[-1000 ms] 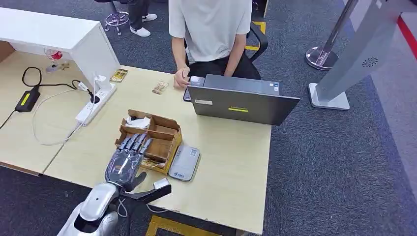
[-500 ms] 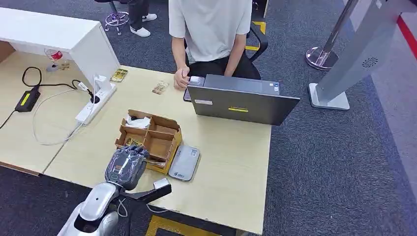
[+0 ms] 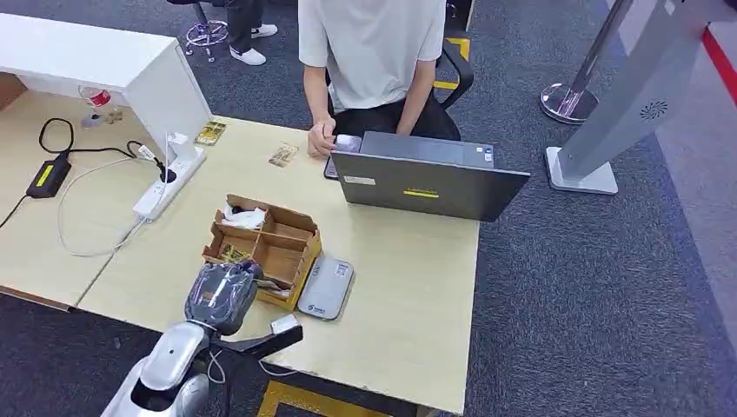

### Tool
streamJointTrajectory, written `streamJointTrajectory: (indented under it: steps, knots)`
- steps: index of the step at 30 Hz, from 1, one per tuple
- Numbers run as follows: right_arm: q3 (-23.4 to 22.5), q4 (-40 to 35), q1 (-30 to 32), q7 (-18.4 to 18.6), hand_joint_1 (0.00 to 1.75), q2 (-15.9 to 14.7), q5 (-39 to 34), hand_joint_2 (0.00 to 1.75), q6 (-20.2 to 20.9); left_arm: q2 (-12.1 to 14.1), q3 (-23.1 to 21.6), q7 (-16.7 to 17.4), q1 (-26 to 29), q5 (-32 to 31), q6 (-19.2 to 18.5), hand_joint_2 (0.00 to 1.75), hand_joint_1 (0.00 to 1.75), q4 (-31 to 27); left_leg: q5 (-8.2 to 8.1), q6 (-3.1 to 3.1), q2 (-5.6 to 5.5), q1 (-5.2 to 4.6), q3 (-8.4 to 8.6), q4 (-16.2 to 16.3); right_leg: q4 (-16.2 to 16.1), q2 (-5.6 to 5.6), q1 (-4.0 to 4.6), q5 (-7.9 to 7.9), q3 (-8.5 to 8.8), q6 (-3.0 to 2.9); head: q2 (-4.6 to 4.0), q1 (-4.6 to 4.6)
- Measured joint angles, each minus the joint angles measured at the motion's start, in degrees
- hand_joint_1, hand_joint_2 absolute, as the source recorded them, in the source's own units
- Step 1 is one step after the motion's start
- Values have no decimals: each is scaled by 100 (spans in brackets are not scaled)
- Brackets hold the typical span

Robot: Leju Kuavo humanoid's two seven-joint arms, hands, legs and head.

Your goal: Pass the card to the sensor for recognition and then transmit it.

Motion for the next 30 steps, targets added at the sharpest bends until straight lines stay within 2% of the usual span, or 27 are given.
streamJointTrajectory:
  steps: [7, 12, 16, 22, 26, 30]
  knots:
    - [0, 0, 0, -24, 0, 0, 18, 0, -2, -63, 57, -18, -19, -13, 229, 175, 175, -66, 0, 0, 0, 0, 0, 0, 0, 0, 0, 0, 0, 0, 0, 0]
    - [0, 0, 2, -52, 0, 0, 55, 0, -2, -85, 72, -42, -101, 24, 245, 175, 175, -284, 0, 0, 0, 0, 0, 0, 0, 0, 0, 1, 0, 0, 0, 0]
    - [-7, 0, 2, -63, 0, 0, 57, 0, -11, -83, 72, -138, -194, 48, 205, 175, 175, -571, 0, 0, 0, 0, 0, 1, 0, -1, 0, 1, 0, 0, 0, 0]
    - [-42, 0, 3, -63, 0, 0, 48, 0, -28, -9, 68, -177, -397, 135, -46, 175, 175, -1142, 0, 0, 0, 1, 0, 1, 0, 0, 0, 1, -1, 0, 0, 0]
    - [-46, 0, 2, -57, 0, 0, 105, 0, -26, 92, 22, -105, -797, 330, -221, 175, 175, -1467, 2, 0, -2, 1, 1, 1, 1, -4, 0, 1, 0, 0, 0, 2]
    - [-44, 0, -7, -20, 0, 0, 284, 0, 11, 127, 15, 242, -1472, 102, -208, 175, 175, -1476, 7, 3, -2, 1, 1, 2, 1, -4, 1, 6, 0, 1, 0, 2]
